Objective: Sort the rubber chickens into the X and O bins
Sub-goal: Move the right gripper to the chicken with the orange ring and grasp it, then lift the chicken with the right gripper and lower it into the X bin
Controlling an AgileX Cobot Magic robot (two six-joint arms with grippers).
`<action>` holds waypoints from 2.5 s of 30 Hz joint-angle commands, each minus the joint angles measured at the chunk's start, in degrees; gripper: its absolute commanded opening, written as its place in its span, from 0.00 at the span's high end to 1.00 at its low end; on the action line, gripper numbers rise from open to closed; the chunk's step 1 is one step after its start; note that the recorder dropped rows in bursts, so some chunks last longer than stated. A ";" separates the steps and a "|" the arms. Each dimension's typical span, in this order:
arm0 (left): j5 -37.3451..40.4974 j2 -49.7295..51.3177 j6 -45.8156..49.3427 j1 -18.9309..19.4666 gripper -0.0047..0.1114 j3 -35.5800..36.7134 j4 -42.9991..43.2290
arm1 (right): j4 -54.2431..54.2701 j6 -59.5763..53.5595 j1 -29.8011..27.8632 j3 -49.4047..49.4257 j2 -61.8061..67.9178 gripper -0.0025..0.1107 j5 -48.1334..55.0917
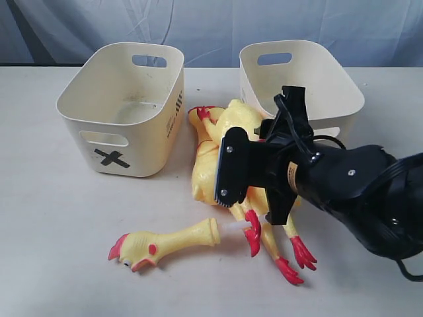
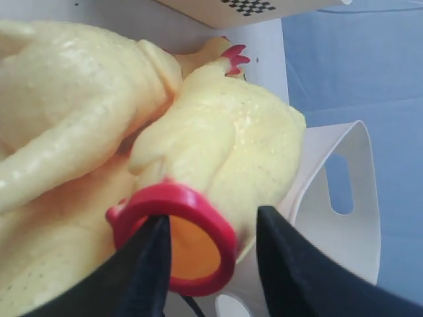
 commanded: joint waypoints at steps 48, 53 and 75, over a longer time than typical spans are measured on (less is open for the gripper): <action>-0.54 -0.27 -0.16 -0.26 0.96 -0.11 0.43 | -0.20 -0.66 3.39 -31.71 6.96 0.99 3.68; -0.54 -0.27 -0.16 -0.26 0.96 -0.11 0.43 | -0.20 -0.66 3.78 -31.71 6.96 0.80 -1.18; -0.54 -0.27 -0.16 -0.26 0.96 -0.11 0.43 | -0.20 2.58 4.19 -37.71 8.19 0.47 -6.36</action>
